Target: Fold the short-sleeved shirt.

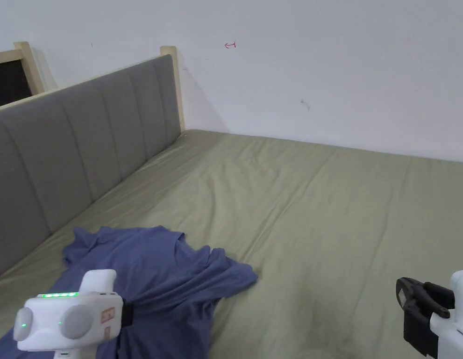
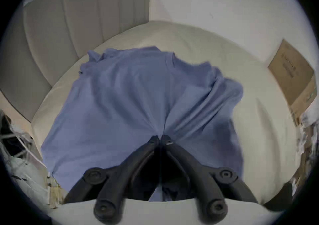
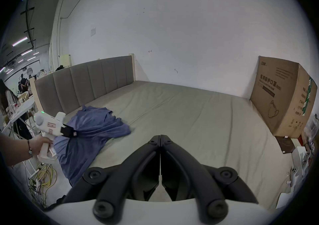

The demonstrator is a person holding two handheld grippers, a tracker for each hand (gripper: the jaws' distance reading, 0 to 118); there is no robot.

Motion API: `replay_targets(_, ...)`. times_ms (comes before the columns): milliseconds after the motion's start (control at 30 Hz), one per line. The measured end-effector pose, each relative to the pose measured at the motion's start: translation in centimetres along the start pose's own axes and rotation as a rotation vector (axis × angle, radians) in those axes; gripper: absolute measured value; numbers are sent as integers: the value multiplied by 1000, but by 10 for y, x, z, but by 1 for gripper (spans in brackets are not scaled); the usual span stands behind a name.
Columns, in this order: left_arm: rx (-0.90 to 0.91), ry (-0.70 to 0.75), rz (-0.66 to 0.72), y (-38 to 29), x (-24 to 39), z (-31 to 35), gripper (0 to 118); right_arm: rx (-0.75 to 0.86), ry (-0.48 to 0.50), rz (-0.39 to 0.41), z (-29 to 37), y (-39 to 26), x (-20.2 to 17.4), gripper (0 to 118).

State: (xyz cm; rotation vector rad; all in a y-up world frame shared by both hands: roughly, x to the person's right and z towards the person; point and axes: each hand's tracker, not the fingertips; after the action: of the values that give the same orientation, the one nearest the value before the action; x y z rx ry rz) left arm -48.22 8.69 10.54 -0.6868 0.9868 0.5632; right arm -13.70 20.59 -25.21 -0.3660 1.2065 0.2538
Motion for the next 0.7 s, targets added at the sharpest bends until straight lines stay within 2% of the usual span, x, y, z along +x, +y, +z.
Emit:
replay_targets(100,116,51,-47,18,-1,43,0,22,-11,-37,9,6,8,0)
replay_targets(300,348,-16,-111,67,24,139,0,100,-66,-76,40,19,27,0)
replay_targets(433,486,-162,-211,100,96,214,0,179,-115,-122,69,32,43,0)
replay_targets(500,494,-270,-259,120,131,239,0,217,-137,-151,85,38,51,0)
replay_targets(700,531,-633,-320,139,252,281,0,316,-208,-188,131,43,78,0)
